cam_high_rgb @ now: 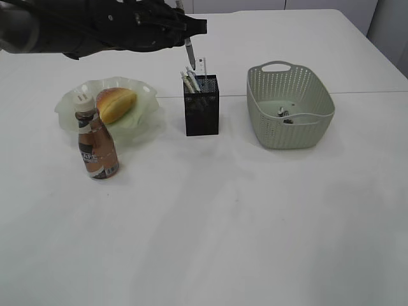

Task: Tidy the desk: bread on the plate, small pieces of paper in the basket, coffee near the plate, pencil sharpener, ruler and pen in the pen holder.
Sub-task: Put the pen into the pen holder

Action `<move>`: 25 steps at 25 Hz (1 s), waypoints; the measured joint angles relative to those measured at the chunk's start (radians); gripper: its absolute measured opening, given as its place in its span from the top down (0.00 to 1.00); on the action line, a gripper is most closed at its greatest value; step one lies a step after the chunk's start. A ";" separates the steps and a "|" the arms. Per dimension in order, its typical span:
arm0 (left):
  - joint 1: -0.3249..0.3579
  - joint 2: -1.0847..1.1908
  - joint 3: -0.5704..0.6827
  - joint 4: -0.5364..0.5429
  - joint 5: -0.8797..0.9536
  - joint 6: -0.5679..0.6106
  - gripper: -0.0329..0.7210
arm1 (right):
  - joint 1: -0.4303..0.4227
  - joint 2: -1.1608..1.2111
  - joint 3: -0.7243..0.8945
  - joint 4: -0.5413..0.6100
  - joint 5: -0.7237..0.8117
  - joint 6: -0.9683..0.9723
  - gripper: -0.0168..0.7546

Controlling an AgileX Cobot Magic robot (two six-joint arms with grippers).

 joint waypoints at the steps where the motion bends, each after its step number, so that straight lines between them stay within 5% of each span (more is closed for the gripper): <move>1: 0.000 0.003 0.000 0.000 -0.011 0.000 0.80 | 0.000 0.000 0.000 0.000 0.000 0.000 0.44; 25: -0.025 0.129 -0.082 -0.002 -0.012 -0.010 0.78 | 0.000 0.000 0.000 0.000 0.000 -0.002 0.44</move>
